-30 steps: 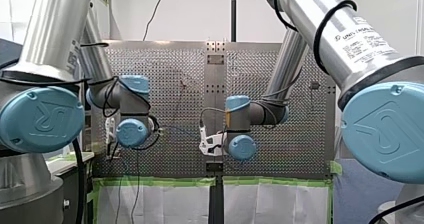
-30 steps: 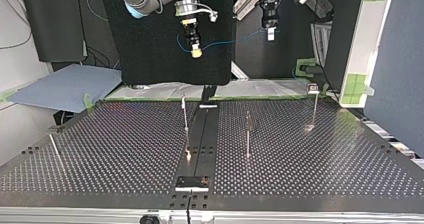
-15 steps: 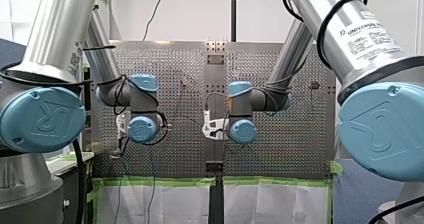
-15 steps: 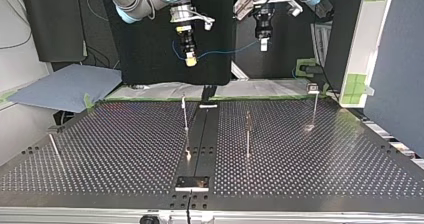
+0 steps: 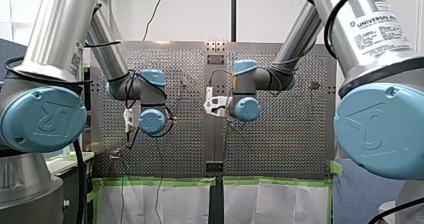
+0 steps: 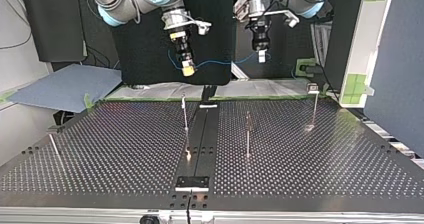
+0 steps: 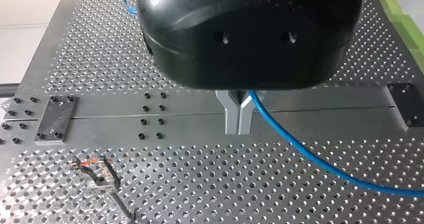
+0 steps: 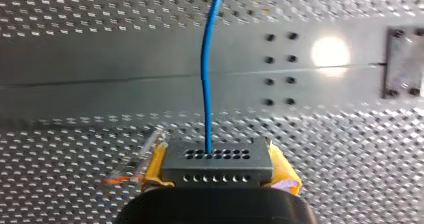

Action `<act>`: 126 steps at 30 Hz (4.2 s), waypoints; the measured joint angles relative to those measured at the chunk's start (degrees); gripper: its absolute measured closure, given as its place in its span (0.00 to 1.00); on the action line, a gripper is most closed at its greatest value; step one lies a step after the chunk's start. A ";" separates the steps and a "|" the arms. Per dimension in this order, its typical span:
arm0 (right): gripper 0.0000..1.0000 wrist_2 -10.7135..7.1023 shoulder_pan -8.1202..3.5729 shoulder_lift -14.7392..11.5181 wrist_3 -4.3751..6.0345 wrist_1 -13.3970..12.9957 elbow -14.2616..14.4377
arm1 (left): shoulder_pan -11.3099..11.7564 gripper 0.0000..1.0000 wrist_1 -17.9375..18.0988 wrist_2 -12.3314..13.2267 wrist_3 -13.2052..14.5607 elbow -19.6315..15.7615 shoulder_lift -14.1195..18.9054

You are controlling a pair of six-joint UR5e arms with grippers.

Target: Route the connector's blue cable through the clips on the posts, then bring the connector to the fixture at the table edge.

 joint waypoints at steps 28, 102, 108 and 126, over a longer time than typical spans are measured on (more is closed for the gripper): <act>1.00 -3.41 -7.06 -6.72 -0.38 4.56 -2.16 | 2.95 0.98 -8.27 1.17 -0.23 7.44 3.93; 1.00 -7.55 -9.07 -1.55 -0.20 6.08 -10.87 | 16.36 0.98 -16.11 14.51 -0.82 24.83 -1.40; 1.00 -7.55 -9.10 -0.63 -0.25 6.34 -11.65 | 17.25 0.98 -16.14 15.50 -0.89 25.07 -1.43; 1.00 -7.69 -10.49 1.88 -0.41 6.98 -14.88 | 18.86 0.98 -17.75 17.44 -0.73 29.46 -4.47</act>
